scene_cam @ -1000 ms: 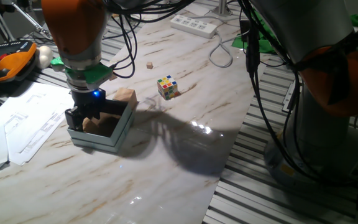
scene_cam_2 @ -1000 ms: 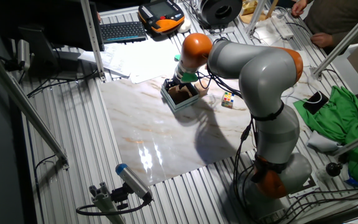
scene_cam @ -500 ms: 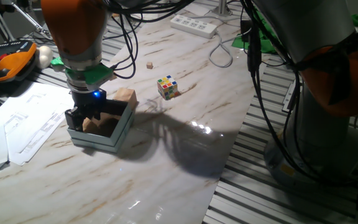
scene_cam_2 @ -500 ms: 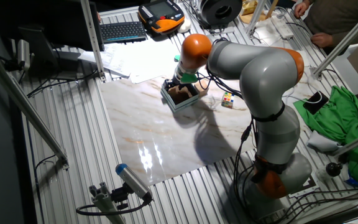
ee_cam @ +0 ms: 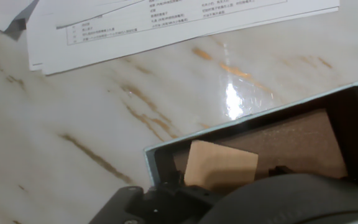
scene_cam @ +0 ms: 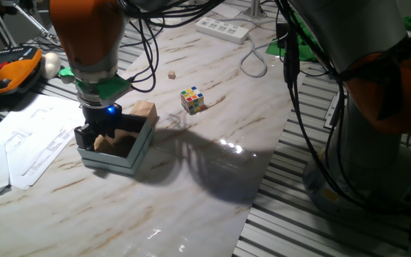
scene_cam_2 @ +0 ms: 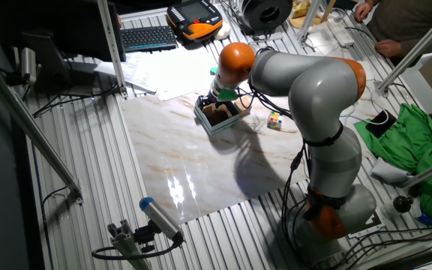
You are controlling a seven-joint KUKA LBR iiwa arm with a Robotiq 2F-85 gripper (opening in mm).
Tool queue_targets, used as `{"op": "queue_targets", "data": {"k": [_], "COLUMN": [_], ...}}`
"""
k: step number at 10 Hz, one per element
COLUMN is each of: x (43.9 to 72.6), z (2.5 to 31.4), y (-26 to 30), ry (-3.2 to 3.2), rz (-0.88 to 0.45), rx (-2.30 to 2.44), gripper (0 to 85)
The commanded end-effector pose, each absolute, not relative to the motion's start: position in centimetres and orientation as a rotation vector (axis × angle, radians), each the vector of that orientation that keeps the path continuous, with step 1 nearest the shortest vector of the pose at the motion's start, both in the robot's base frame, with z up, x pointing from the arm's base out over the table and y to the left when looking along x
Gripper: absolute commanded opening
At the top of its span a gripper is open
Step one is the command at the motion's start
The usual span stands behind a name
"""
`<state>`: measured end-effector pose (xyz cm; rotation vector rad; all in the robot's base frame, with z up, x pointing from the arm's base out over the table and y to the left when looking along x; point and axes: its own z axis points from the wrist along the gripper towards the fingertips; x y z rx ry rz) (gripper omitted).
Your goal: Take everything out of the gift box
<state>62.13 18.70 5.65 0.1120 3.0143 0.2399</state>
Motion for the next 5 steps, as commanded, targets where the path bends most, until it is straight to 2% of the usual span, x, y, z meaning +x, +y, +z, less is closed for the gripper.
{"op": "queue_targets", "data": {"k": [1, 5], "x": [62.27, 62.36], "z": [5.64, 5.64], "y": [18.58, 18.43], "ry": [3.013, 3.008], "rz": [0.240, 0.237], "rx": [0.110, 0.104], "gripper": [68.0, 68.0]}}
